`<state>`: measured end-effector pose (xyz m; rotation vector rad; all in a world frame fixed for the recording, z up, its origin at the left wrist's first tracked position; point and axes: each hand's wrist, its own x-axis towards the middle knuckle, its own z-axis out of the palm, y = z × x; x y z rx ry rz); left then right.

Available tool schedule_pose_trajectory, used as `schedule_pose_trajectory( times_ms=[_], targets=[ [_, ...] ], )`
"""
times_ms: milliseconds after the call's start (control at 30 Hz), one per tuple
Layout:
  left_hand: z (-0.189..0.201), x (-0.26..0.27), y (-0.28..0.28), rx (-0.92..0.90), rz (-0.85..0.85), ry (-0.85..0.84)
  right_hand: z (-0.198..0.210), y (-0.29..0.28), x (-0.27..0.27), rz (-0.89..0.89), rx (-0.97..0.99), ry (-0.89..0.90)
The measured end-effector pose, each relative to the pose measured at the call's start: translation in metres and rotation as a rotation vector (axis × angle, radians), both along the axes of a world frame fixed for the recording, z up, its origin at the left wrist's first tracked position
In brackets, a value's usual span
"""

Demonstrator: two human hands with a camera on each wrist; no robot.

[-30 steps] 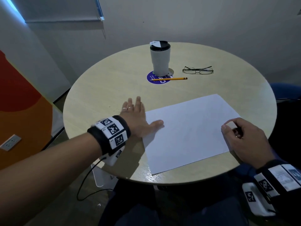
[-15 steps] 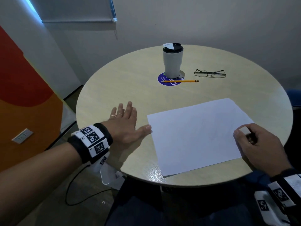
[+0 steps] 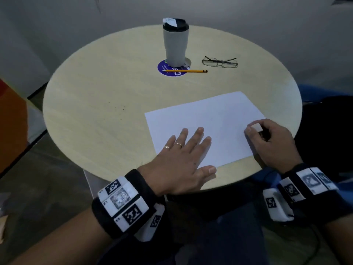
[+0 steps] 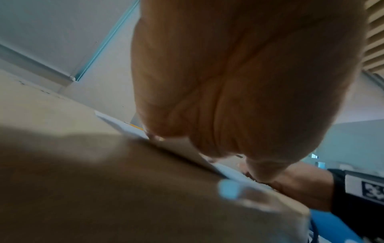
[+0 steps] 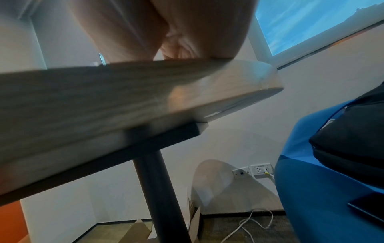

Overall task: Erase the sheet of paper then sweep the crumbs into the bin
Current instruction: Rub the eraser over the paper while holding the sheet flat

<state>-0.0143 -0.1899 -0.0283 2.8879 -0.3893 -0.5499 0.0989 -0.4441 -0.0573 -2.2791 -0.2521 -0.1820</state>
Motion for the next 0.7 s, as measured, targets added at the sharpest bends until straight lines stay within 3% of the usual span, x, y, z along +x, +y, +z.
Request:
schedule_pose_trajectory(
  times_ms=[300,533,700],
  targets=[
    [-0.012,-0.008,0.006,-0.056,0.005,-0.118,0.013,-0.011,-0.033,-0.015,0.002,0.061],
    [-0.024,-0.006,0.004,-0.124,0.113,-0.297,0.015,0.002,-0.056,0.081,-0.131,0.093],
    [-0.024,-0.001,0.001,-0.148,0.129,-0.392,0.014,0.018,-0.06,0.105,-0.184,-0.001]
  ],
)
